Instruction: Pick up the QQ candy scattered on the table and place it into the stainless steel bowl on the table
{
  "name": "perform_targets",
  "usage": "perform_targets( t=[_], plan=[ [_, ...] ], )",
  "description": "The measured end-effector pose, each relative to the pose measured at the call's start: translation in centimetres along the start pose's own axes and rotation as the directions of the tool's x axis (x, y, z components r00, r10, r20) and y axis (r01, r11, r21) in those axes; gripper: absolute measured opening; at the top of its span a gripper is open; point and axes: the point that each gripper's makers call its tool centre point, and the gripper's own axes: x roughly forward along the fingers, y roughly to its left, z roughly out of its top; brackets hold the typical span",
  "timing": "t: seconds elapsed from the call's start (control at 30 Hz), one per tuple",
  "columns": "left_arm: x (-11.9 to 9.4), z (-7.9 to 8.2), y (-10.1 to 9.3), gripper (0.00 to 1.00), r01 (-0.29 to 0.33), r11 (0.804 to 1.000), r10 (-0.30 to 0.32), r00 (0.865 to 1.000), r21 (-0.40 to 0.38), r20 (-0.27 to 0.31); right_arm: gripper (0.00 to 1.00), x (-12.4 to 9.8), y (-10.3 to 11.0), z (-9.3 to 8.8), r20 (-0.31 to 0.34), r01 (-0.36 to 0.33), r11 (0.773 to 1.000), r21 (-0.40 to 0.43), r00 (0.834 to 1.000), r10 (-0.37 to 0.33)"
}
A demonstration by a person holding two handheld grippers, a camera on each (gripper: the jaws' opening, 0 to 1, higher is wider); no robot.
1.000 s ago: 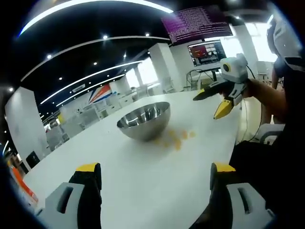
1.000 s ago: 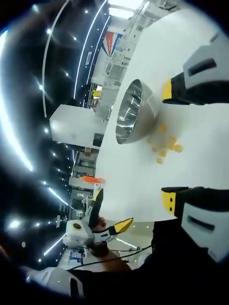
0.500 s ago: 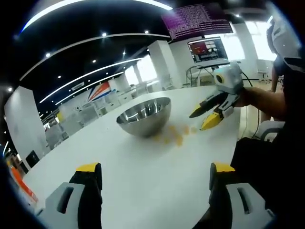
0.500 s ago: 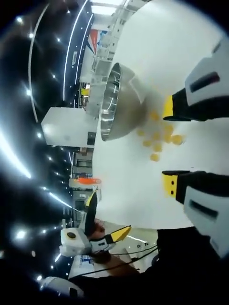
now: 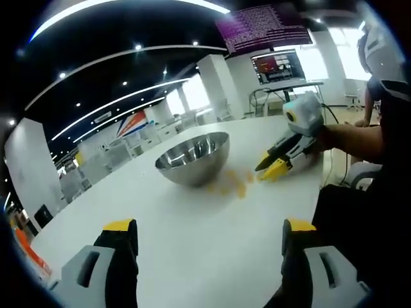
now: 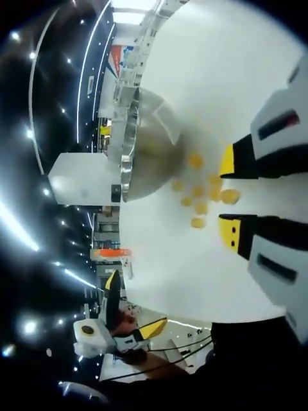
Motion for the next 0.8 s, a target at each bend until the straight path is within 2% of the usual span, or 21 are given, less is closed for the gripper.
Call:
perform_targets(
  t=[0.1, 0.37, 0.53, 0.8],
  plan=[
    [0.11, -0.21, -0.11, 0.93, 0.003, 1.000, -0.003, 1.000, 0.002, -0.009, 0.13, 0.04, -0.08, 0.12, 0.007, 0.003, 1.000, -0.002, 1.000, -0.003],
    [0.03, 0.19, -0.26, 0.94, 0.005, 1.000, -0.005, 1.000, -0.002, 0.004, 0.09, 0.28, -0.12, -0.30, -0.013, 0.010, 0.999, -0.030, 1.000, -0.011],
    [-0.02, -0.03, -0.21, 0.94, 0.003, 1.000, -0.003, 1.000, -0.001, -0.001, 0.07, 0.30, -0.06, -0.01, 0.012, 0.013, 0.997, -0.077, 1.000, -0.012],
    [-0.13, 0.00, -0.19, 0.94, 0.000, 1.000, 0.000, 1.000, -0.004, 0.003, 0.06, 0.40, 0.00, -0.19, 0.005, 0.007, 0.996, -0.085, 1.000, -0.007]
  ],
)
